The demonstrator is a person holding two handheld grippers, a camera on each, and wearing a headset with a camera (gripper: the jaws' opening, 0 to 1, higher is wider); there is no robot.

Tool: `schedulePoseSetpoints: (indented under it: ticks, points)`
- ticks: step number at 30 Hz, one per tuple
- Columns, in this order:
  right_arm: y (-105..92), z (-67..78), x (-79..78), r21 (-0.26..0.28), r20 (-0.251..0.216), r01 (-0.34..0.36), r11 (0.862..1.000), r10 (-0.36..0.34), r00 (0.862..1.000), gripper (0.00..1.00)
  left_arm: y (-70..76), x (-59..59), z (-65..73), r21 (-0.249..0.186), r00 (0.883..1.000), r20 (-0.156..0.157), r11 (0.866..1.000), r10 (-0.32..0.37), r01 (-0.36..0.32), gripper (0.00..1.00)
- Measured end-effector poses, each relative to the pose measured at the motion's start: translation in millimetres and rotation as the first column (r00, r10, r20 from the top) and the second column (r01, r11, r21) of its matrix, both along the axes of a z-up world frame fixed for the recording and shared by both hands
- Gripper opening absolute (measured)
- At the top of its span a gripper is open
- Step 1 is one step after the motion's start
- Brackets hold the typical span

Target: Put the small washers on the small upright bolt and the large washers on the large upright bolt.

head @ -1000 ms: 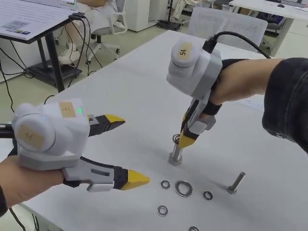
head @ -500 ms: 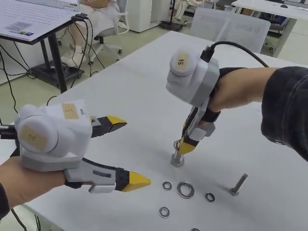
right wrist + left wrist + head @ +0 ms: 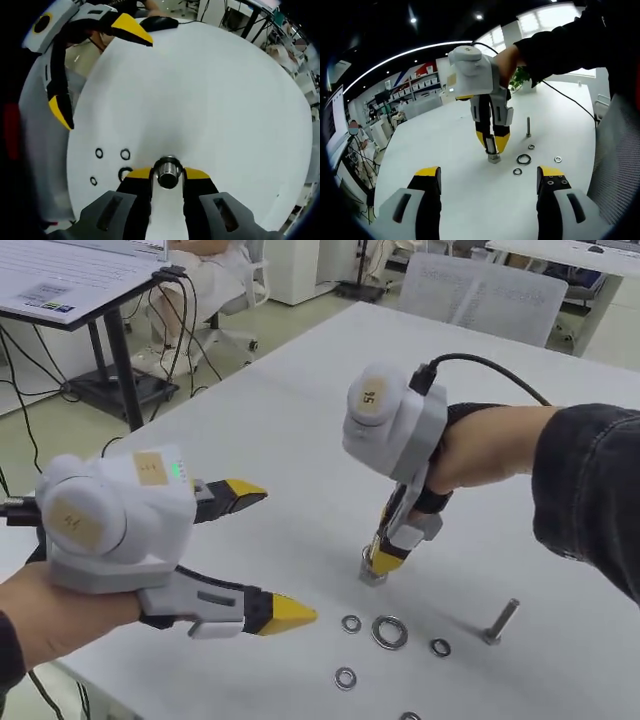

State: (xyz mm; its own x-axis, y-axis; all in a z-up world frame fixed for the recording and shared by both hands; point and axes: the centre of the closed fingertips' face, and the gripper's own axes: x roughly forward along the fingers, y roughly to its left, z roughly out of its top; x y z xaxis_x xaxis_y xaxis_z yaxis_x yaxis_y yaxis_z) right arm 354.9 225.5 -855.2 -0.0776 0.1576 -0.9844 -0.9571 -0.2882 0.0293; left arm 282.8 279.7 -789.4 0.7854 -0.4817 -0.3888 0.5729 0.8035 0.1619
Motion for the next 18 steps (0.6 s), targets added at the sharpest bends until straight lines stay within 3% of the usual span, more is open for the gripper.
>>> schedulePoseSetpoints:
  ticks: [12, 18]
  points:
    - [-3.8, -12.8, 0.7, -0.014, 0.017, -0.001, 1.000, 0.001, 1.000, 0.24, 1.5, -0.8, -1.0, 0.001, 1.000, -0.002, 1.000, 0.002, -0.002, 0.77]
    - [-2.4, -10.8, 4.5, 0.000, 0.021, 0.003, 1.000, -0.003, 1.000, 0.24, 1.4, -1.2, -1.2, 0.000, 1.000, -0.002, 1.000, 0.001, -0.001, 0.77]
